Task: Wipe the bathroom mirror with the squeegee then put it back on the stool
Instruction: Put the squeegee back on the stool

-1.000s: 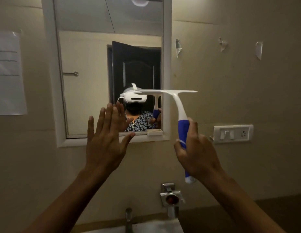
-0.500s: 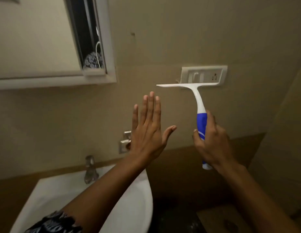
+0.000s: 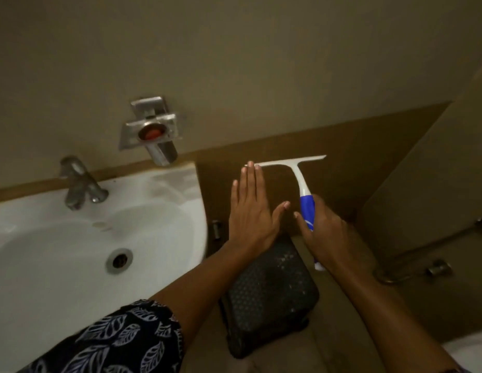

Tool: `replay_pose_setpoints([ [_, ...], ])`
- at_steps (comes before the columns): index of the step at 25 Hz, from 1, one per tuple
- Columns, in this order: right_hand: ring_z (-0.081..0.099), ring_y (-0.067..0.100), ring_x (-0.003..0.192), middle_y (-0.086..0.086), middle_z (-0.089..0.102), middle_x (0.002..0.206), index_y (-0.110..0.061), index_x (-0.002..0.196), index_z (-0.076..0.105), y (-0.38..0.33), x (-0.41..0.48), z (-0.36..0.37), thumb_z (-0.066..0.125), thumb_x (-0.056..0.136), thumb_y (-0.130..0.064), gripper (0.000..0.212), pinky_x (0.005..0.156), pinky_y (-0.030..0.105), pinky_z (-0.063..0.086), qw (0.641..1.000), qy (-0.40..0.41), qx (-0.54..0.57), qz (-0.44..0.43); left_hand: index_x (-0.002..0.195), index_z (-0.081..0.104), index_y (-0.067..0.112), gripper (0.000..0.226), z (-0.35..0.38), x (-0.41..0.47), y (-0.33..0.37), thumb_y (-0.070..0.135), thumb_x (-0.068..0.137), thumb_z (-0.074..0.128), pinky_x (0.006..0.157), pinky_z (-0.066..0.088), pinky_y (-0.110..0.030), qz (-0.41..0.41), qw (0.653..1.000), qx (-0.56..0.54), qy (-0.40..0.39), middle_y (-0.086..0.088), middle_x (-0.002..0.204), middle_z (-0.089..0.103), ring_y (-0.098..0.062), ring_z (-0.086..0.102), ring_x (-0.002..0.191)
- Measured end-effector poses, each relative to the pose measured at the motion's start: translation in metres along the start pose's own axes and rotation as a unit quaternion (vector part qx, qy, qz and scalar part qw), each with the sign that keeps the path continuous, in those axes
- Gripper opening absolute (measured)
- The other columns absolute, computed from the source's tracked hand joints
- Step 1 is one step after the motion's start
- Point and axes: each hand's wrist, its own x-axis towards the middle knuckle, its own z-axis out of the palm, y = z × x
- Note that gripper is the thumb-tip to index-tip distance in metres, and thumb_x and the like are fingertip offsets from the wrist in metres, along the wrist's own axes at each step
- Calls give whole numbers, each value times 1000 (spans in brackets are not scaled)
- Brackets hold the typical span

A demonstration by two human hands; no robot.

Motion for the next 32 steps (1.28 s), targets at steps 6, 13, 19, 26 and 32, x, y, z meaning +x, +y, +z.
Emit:
replay_pose_setpoints([
  [6, 56, 31, 108, 16, 56, 122, -8, 133, 37, 89, -36, 130, 47, 94, -33, 47, 92, 38, 47, 972, -184, -13, 143, 151, -11, 11, 86, 111, -66, -30, 61, 93, 28, 113, -16, -29, -72, 984, -6, -160, -5, 159, -18, -18, -17, 147],
  [13, 63, 23, 91, 11, 62, 109, -12, 124, 36, 133, -49, 216, 43, 94, -43, 44, 69, 28, 39, 948, -268, -104, 135, 149, -16, 11, 85, 160, -110, -67, 63, 92, 20, 113, -17, -30, -123, 967, 36, -220, -3, 156, -24, -17, -21, 145],
  [19, 61, 26, 101, 13, 58, 119, -12, 130, 31, 140, -41, 248, 43, 94, -44, 50, 84, 33, 46, 945, -279, -119, 122, 147, -18, 13, 83, 171, -118, -81, 62, 93, 21, 113, -19, -28, -128, 967, 32, -216, 3, 147, -32, -11, -28, 139],
  [26, 58, 28, 108, 16, 52, 126, -9, 134, 27, 147, -40, 258, 49, 92, -38, 56, 89, 36, 47, 932, -304, -141, 137, 145, -21, 14, 82, 170, -119, -79, 61, 93, 23, 113, -19, -26, -131, 965, 7, -226, 2, 145, -35, -11, -32, 136],
  [32, 40, 34, 126, 20, 39, 140, -8, 142, 24, 131, -27, 221, 48, 93, -32, 60, 101, 44, 38, 969, -178, -121, 122, 146, -20, 13, 81, 146, -110, -58, 58, 95, 24, 113, -20, -24, -113, 967, -25, -225, 4, 143, -37, -9, -34, 134],
])
